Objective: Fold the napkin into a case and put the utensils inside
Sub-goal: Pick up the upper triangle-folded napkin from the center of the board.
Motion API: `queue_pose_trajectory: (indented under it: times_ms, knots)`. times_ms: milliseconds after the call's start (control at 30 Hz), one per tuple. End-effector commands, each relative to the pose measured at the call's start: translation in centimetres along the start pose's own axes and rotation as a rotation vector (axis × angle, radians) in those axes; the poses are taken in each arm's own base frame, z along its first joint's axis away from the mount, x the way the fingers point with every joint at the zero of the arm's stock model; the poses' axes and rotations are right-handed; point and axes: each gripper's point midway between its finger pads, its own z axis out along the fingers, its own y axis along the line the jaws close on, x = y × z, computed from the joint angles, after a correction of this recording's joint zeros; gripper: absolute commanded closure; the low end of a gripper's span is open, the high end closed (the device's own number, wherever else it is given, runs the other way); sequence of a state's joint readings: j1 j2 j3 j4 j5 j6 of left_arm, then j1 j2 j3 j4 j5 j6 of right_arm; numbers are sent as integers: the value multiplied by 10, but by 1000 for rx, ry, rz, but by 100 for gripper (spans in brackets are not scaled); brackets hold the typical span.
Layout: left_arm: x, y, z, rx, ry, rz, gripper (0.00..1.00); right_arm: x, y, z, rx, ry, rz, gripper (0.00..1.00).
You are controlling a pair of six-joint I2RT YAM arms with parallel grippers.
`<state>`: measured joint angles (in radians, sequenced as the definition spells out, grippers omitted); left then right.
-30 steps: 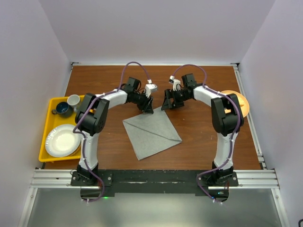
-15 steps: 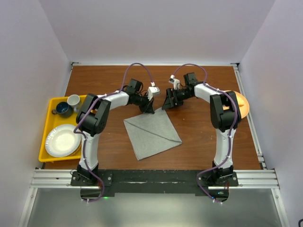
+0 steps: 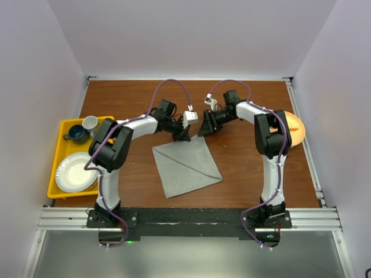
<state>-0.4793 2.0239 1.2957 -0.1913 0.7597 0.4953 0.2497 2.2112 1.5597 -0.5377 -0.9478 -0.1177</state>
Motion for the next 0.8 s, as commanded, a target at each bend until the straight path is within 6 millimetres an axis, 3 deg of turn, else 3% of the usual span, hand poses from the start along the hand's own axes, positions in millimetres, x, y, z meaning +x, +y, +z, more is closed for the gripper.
queue_pose_trajectory:
  times_ms: [0,133,400,467,500,533,600,700,767]
  knots:
    - [-30,2,-11,-27,-66,120,100,18,8,6,-35,68,-8,35]
    - [-30,2,-10,-27,-65,132,100,20,15,8,-49,81,-32,44]
    - [-29,-1,-9,-19,-62,146,97,14,23,8,-65,77,-51,76]
    - [-30,1,-11,-31,-53,133,88,15,27,7,-69,78,-59,86]
    - [-30,2,-13,-34,-46,111,75,12,33,4,-71,66,-80,97]
    - [-30,1,-18,-23,-34,83,68,11,36,3,-69,60,-94,100]
    - [-31,2,-39,14,-86,32,52,12,42,2,-62,60,-137,100]
    - [-25,8,-77,25,-150,-29,37,11,56,-2,-53,54,-216,100]
    - [-16,14,-95,27,-147,-42,34,11,64,-4,-43,50,-275,100]
